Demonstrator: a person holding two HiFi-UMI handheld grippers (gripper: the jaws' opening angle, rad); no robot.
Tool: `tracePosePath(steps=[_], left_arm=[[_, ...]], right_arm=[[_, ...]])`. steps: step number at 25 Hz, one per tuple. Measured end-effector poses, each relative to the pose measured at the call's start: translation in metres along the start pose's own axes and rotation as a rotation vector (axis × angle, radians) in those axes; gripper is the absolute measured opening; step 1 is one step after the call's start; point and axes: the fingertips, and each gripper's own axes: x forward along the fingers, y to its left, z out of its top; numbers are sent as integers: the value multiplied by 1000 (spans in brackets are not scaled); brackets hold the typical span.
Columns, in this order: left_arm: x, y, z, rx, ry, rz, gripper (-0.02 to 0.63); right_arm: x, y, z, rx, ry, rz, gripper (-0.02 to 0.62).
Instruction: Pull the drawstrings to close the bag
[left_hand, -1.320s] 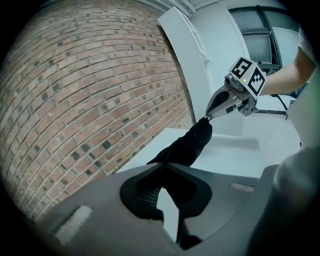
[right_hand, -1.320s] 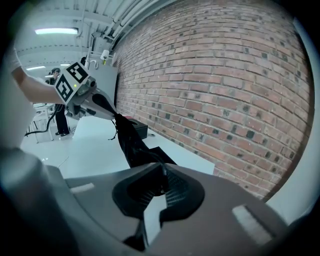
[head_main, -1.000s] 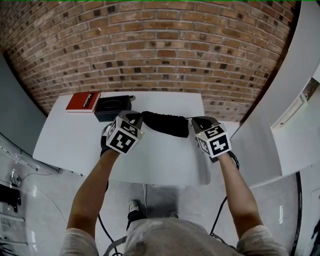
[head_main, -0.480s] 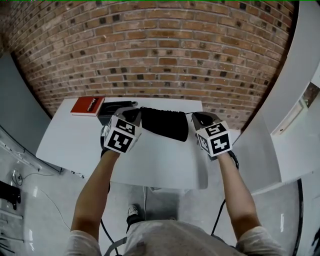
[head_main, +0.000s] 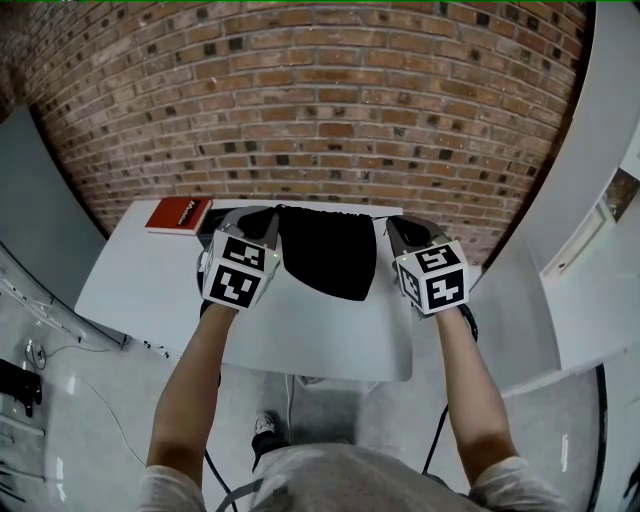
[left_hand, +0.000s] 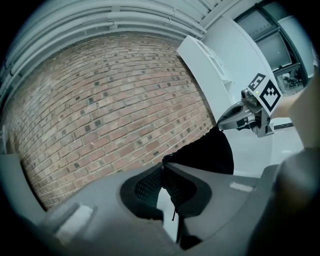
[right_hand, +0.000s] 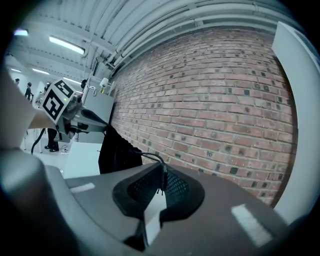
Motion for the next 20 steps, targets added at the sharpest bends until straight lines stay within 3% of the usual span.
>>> tracePosePath(steps=[5, 20], left_arm=[[-10, 1, 8, -5, -20, 22, 5], [-35, 11, -20, -52, 6, 56, 6]], right_arm=[[-8, -1, 9, 20, -34, -14, 3], [-25, -6, -3, 95, -39, -82, 3]])
